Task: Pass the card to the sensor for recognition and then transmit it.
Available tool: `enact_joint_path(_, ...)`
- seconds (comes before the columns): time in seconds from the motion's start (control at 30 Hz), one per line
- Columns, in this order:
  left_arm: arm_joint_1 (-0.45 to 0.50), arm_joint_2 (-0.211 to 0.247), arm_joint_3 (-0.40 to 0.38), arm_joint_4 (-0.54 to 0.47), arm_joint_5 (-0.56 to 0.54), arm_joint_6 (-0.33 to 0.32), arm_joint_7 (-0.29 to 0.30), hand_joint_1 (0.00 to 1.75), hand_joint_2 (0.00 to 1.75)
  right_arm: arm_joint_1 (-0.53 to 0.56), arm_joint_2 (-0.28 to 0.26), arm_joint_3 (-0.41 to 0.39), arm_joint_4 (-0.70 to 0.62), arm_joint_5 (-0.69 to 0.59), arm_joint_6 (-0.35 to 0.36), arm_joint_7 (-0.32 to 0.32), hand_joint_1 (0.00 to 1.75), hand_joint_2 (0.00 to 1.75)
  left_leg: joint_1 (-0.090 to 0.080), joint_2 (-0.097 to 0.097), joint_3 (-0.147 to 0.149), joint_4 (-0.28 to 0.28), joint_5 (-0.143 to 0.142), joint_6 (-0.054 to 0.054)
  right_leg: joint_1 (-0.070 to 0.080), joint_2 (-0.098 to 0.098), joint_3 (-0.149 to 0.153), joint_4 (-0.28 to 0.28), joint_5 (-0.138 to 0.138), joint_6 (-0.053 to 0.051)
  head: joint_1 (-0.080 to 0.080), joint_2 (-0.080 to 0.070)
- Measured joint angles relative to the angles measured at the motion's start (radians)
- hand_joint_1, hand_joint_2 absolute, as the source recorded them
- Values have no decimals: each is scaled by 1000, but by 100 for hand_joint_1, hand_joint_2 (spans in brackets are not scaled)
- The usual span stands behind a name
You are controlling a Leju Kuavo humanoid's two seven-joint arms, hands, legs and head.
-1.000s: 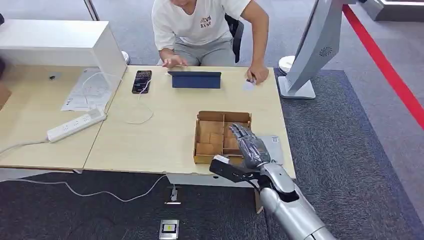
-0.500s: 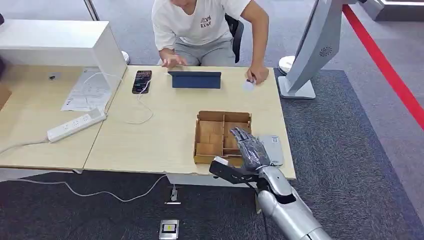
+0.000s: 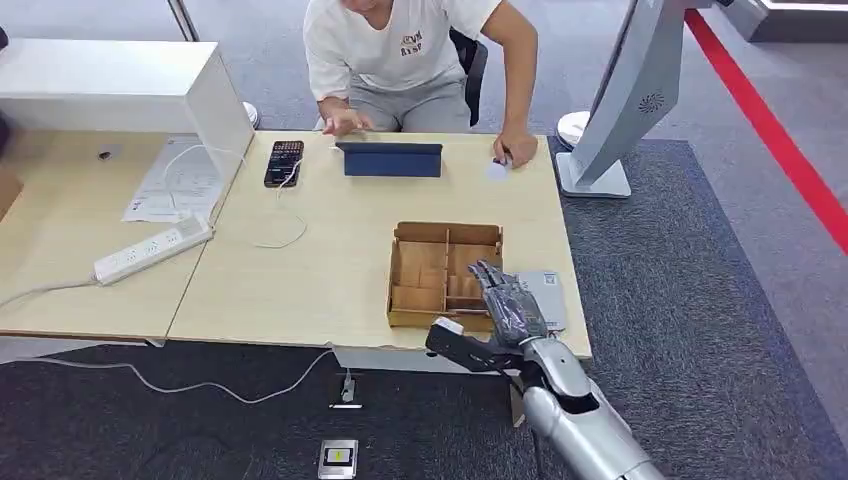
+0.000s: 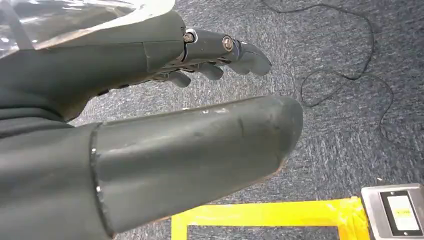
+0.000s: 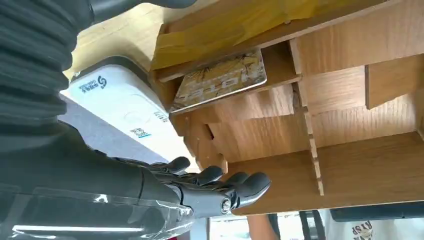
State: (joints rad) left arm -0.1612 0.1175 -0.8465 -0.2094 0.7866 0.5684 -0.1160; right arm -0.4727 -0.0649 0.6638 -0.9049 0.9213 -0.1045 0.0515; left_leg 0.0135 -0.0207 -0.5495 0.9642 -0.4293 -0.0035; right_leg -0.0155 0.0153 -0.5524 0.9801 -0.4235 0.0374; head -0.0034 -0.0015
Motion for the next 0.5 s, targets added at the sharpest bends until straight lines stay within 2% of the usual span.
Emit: enact_joint_path(0.5, 0, -2, 0, 0, -2, 4, -5, 0, 0, 8, -3, 4, -42, 0, 0, 0, 0, 175, 0, 0, 0, 0, 0, 0, 0, 0, 0, 0, 0, 0, 0, 0)
